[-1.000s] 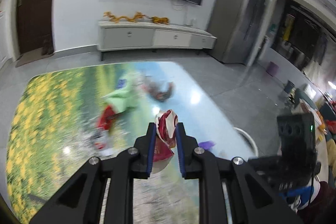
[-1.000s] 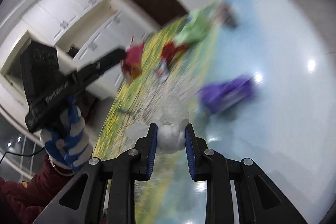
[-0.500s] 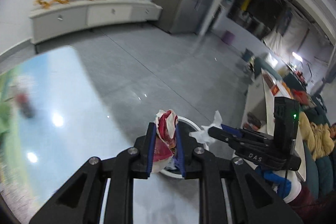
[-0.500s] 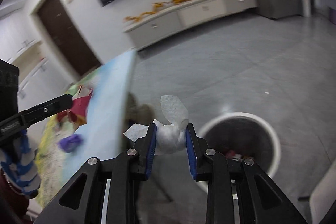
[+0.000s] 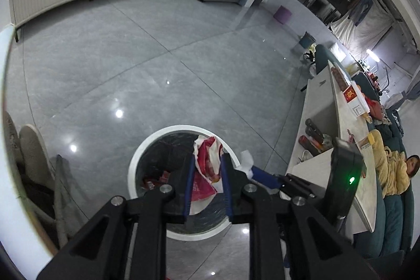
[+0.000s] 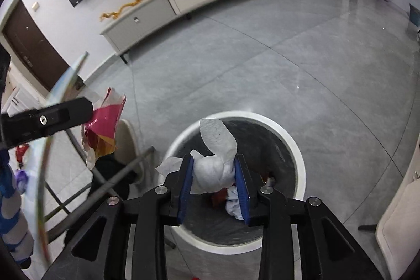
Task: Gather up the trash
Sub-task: 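Carry both held bags over the trash bin and open both tools, then move both open tools back over the table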
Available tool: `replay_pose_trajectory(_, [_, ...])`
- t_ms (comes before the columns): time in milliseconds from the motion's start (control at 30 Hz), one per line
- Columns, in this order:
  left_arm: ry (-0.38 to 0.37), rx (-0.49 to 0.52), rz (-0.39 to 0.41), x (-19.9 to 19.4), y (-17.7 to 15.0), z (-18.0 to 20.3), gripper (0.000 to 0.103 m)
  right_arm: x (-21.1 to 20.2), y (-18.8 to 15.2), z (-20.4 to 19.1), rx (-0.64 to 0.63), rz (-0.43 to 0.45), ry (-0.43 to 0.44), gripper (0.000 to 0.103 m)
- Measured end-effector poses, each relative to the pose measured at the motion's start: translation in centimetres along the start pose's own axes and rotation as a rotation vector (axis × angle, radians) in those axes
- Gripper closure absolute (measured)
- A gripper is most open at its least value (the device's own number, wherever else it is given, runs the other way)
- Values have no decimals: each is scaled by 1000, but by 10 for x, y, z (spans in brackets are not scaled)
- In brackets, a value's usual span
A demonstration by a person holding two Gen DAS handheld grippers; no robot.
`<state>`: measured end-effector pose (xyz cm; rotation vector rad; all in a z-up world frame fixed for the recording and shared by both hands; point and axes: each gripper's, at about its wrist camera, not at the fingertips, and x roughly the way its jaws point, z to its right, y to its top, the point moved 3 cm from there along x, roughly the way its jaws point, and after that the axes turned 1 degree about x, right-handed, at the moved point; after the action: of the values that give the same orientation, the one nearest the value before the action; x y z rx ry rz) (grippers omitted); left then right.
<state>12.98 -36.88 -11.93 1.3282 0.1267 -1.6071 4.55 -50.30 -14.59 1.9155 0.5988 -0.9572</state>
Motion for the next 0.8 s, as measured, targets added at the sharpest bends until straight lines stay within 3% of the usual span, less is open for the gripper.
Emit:
replay_pose_trajectory(100, [-15,-3,-26,13,4,-1,78,13,-1,10,14,-19,-18,64])
replay_pose_trajectory(167, [-24,-18,-30,19,4,0,53,17,-6,13,22,-25,-33,58])
replay_pose_trajectory(200, [-24,-25,-26,20,6,-3,49,18,-7,17,26,-28,-40,57])
replay_pose_trajectory(533, [5,-24,16,5,7,-2,48,19,-6,21,41,-26,-76,57])
replay_pose_trajectory(800, [100,8,125,-51,-7,-10,48,-7,-1,4,41,34,-64,56])
